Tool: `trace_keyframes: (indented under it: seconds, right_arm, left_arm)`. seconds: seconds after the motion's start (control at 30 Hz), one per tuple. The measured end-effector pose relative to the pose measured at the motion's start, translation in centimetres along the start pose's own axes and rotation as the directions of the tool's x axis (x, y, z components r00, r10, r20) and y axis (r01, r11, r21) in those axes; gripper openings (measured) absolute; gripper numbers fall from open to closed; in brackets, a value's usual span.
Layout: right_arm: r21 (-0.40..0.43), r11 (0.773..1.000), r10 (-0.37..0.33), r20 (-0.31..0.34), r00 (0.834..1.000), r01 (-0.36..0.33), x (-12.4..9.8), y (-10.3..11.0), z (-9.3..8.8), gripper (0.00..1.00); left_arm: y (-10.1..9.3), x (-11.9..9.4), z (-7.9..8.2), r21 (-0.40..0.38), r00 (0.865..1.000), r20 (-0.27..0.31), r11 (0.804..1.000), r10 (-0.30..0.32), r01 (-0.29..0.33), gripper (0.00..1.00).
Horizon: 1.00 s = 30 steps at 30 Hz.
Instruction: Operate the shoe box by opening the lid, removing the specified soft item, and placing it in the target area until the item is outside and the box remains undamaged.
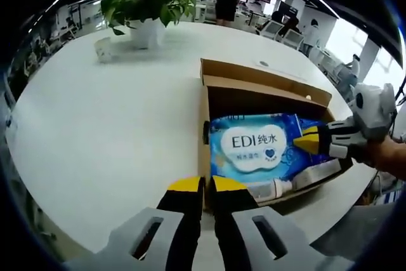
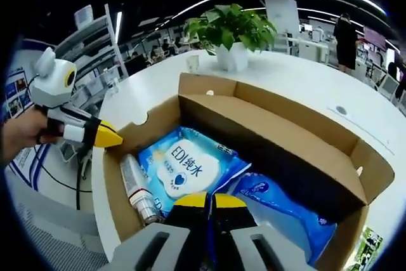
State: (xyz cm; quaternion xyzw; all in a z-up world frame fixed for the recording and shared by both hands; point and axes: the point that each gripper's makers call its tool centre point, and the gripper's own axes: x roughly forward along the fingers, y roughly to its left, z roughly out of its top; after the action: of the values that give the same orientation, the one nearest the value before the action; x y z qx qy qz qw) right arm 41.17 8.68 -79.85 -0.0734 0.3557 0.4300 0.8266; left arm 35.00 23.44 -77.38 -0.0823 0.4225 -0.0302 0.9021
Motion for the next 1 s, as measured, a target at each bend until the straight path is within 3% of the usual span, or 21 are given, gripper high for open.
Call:
trace_keyframes:
  seconds: [0.33, 0.77, 0.9, 1.0]
  right_arm:
    - [-0.042, 0.999, -0.031, 0.039, 0.999, 0.032, -1.4, -0.9, 0.8, 0.00]
    - [-0.025, 0.997, -0.065, 0.071, 0.995, 0.067, -3.7, -2.8, 0.6, 0.00]
    - [-0.023, 0.997, -0.070, 0.076, 0.995, 0.072, -4.1, -3.0, 0.5, 0.00]
    - [-0.016, 0.997, -0.073, 0.082, 0.994, 0.075, -4.3, -3.2, 0.3, 0.00]
  left_arm:
    - [0.5, 0.8, 0.2, 0.002, 1.000, -0.002, 1.000, -0.004, 0.004, 0.03]
    - [0.7, 1.0, 0.3, 0.005, 1.000, -0.020, 1.000, -0.013, 0.013, 0.03]
    - [0.5, 0.7, 0.2, 0.024, 0.999, -0.034, 0.999, -0.021, 0.022, 0.04]
    - [-0.2, -0.2, 0.5, 0.089, 1.000, -0.020, 0.996, -0.015, 0.017, 0.04]
